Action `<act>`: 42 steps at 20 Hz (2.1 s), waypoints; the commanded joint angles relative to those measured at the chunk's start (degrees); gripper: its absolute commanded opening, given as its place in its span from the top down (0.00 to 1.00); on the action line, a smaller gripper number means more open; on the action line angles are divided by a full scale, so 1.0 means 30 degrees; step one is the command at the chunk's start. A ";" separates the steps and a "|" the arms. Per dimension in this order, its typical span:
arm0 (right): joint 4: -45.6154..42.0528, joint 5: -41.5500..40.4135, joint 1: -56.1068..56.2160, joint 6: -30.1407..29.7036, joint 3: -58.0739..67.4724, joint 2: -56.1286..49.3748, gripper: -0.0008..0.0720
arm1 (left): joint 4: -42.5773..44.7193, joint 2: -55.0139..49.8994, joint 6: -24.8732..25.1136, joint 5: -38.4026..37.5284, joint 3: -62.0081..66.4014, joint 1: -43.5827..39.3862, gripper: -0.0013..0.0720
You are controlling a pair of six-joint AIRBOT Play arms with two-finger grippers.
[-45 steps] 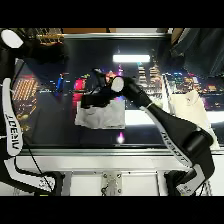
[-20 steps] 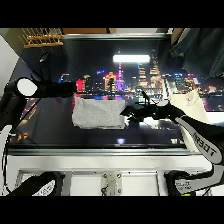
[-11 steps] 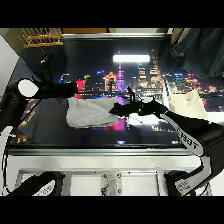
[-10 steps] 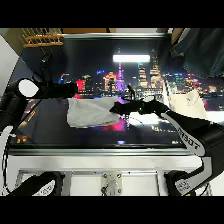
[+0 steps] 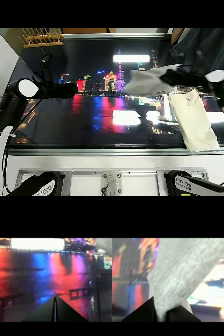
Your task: Fold the clothes and pants, and hang the long-sleeved shirts on hangers.
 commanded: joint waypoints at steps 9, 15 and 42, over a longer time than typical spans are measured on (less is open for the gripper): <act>-1.3223 0.6062 -0.5734 0.6652 -0.1377 0.7104 0.96 | 0.0007 -0.0007 0.0007 -0.0022 -0.0015 -0.0007 0.97; -1.4149 0.7031 -0.5734 0.8145 -0.6929 0.9777 0.96 | 0.0007 -0.0007 0.0015 -0.0262 -0.0015 -0.0007 0.97; -0.2681 0.3993 0.4605 0.1362 -0.6557 1.0127 0.95 | -0.0007 -0.0007 0.0007 -0.0444 -0.0007 -0.0007 0.97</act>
